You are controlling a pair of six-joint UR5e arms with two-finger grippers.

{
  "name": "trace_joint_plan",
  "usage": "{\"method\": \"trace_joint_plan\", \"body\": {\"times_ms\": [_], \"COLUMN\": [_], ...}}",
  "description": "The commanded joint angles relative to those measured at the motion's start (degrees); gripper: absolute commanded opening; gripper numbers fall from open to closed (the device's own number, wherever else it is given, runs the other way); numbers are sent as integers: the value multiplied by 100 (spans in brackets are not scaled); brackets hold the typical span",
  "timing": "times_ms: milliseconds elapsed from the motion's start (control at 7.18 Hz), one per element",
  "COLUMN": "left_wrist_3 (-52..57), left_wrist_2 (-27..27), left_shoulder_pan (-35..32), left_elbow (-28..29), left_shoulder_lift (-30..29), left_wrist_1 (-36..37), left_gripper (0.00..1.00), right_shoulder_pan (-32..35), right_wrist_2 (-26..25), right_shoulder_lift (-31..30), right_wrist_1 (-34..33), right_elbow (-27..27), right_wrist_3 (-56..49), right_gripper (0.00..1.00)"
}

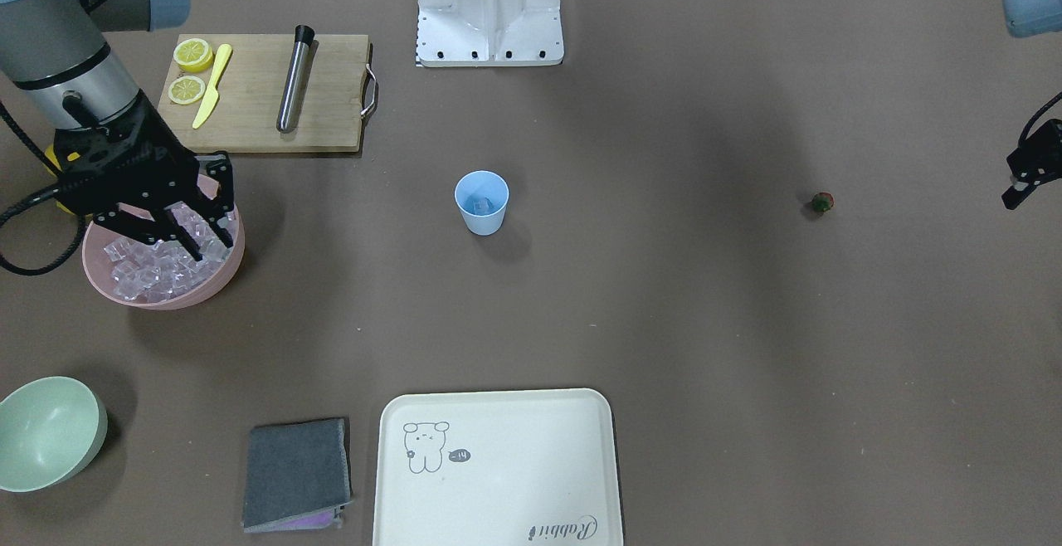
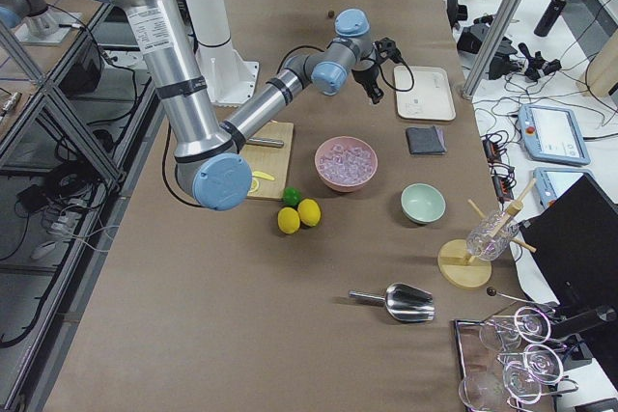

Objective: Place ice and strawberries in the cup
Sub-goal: 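Lift the ice cube and carry it over the blue cup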

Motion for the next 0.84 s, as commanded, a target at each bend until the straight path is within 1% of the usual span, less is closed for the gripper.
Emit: {"method": "trace_joint_plan", "body": {"times_ms": [0, 139, 418, 697], "left_wrist_3": [-7, 2, 2, 11], "left_wrist_2": [-6, -6, -15, -15], "left_shoulder_pan": [0, 9, 0, 0], "left_elbow": [-28, -37, -37, -63], "left_shoulder_lift": [22, 22, 40, 83], "left_wrist_1": [-7, -7, -7, -7], "left_gripper": [98, 98, 98, 98], "right_shoulder_pan": [-441, -748, -1416, -1778], "right_wrist_2": [1, -77, -690, -903], "right_shoulder_lift": [404, 676, 932, 1178], "right_wrist_1": [18, 27, 44, 53], "right_elbow": [-43, -78, -148, -368], "right_wrist_3": [115, 306, 475, 475], "right_gripper": [0, 0, 0, 0]}}
